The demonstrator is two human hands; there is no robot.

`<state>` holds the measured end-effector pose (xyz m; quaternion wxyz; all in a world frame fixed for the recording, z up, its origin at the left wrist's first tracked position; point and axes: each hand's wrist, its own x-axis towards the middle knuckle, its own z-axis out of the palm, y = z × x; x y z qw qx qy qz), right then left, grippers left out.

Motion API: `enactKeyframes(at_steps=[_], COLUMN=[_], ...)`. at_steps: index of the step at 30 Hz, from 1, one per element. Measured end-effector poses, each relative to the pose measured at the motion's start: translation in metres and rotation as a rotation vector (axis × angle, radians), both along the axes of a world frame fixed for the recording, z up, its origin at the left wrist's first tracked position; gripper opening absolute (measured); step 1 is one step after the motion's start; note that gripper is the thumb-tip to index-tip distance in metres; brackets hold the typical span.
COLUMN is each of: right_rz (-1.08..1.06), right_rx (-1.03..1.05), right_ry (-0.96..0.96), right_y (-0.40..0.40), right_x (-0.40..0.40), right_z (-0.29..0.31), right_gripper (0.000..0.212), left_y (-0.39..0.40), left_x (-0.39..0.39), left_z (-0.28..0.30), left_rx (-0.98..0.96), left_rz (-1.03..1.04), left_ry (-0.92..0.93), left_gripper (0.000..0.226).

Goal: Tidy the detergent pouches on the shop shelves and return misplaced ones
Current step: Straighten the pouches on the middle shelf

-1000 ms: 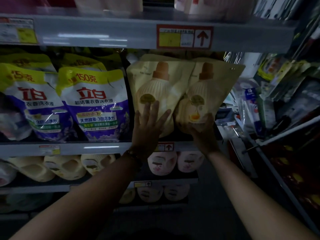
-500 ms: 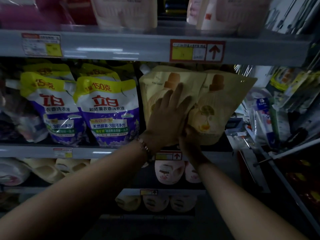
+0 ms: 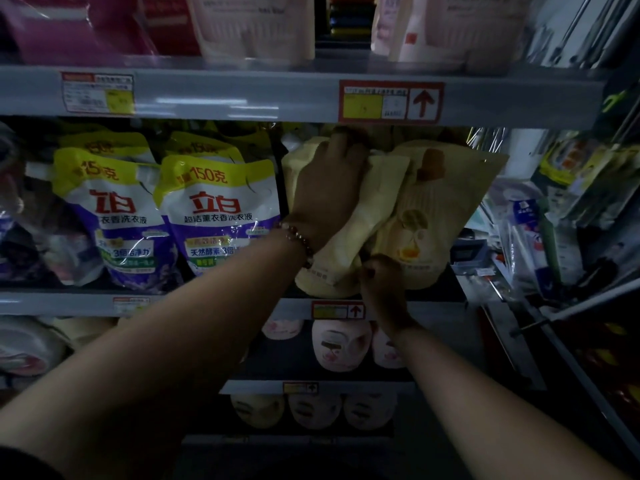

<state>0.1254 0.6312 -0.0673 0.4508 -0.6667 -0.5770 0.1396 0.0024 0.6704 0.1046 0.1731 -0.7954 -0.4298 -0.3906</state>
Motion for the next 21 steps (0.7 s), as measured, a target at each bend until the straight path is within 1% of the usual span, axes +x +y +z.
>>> enactKeyframes(at_steps=[3, 6, 8, 10, 11, 12, 15, 18, 19, 21], right_rz=[-0.02, -0.057, -0.075, -0.089, -0.091, -0.086, -0.04, 0.054, 0.089, 0.11], right_rx=[0.008, 0.003, -0.028, -0.063, -0.085, -0.108, -0.148, -0.155, -0.149, -0.112], right_ry=[-0.043, -0.031, -0.014, -0.004, 0.008, 0.021, 0.048, 0.045, 0.078, 0.218], right_y=[0.001, 0.004, 0.008, 0.013, 0.015, 0.016, 0.017, 0.01, 0.003, -0.013], right_x=[0.001, 0.006, 0.006, 0.005, 0.004, 0.003, 0.005, 0.005, 0.005, 0.01], right_z=[-0.002, -0.003, -0.003, -0.004, -0.005, -0.004, 0.002, 0.009, 0.012, 0.017], right_gripper=[0.016, 0.017, 0.018, 0.017, 0.016, 0.016, 0.017, 0.017, 0.018, 0.024], left_y=[-0.003, -0.002, -0.002, -0.003, -0.005, -0.006, -0.014, -0.021, -0.022, -0.025], left_x=[-0.008, -0.015, -0.017, -0.015, -0.014, -0.015, -0.019, -0.022, -0.022, -0.02], left_z=[-0.01, 0.003, 0.009, 0.003, -0.003, -0.01, -0.035, -0.064, -0.074, -0.094], left_rx=[-0.007, -0.026, -0.054, -0.021, 0.004, 0.011, -0.049, -0.095, -0.113, -0.142], left_rz=[-0.04, 0.028, 0.061, 0.049, 0.029, 0.001, -0.047, -0.011, 0.0, 0.027], left_ry=[-0.118, -0.24, -0.256, -0.22, -0.193, -0.164, -0.041, 0.116, 0.162, 0.234], left_gripper=[0.021, 0.024, 0.025, 0.02, 0.021, 0.029, 0.062, 0.071, 0.072, 0.073])
